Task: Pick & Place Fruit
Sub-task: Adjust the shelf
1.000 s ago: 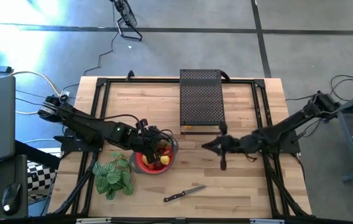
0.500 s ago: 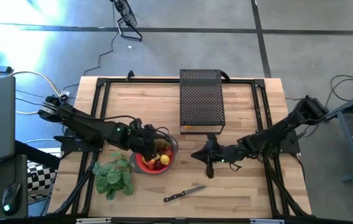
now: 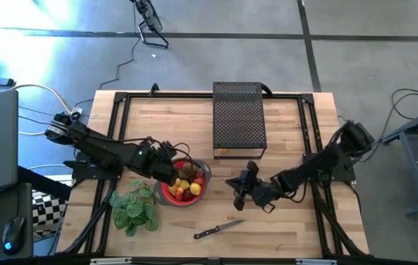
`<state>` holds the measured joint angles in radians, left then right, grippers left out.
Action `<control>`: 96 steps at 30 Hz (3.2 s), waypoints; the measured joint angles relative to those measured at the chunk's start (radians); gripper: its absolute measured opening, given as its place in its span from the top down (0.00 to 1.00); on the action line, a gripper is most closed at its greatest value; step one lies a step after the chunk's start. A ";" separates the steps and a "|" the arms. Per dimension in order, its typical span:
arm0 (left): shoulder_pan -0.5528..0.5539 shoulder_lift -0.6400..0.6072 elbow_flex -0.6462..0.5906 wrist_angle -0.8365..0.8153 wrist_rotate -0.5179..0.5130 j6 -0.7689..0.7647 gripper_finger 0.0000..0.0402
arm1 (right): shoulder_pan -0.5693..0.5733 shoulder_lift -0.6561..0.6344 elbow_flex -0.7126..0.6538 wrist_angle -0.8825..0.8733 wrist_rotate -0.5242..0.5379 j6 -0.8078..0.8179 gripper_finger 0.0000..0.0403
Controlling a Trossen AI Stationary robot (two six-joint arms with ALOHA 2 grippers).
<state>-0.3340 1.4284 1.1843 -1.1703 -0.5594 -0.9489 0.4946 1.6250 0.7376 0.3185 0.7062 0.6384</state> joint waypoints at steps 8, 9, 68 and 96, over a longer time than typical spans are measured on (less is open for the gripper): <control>0.000 0.000 0.000 -0.011 -0.039 0.077 0.98 | -0.003 0.142 -0.001 0.009 0.143 0.190 0.99; 0.000 0.000 0.000 -0.011 -0.057 0.091 0.98 | -0.006 0.153 -0.001 0.011 0.162 0.215 0.99; 0.000 0.000 -0.251 0.146 -0.437 0.186 0.98 | -0.199 0.410 0.066 0.022 0.597 0.547 0.99; 0.000 0.000 -0.251 0.150 -0.438 0.185 0.98 | -0.345 0.408 0.065 0.221 0.138 0.165 0.99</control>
<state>-0.3336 1.4284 0.9329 -1.0203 -0.9970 -0.7636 0.1493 2.0331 0.8028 0.5397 0.8440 0.8031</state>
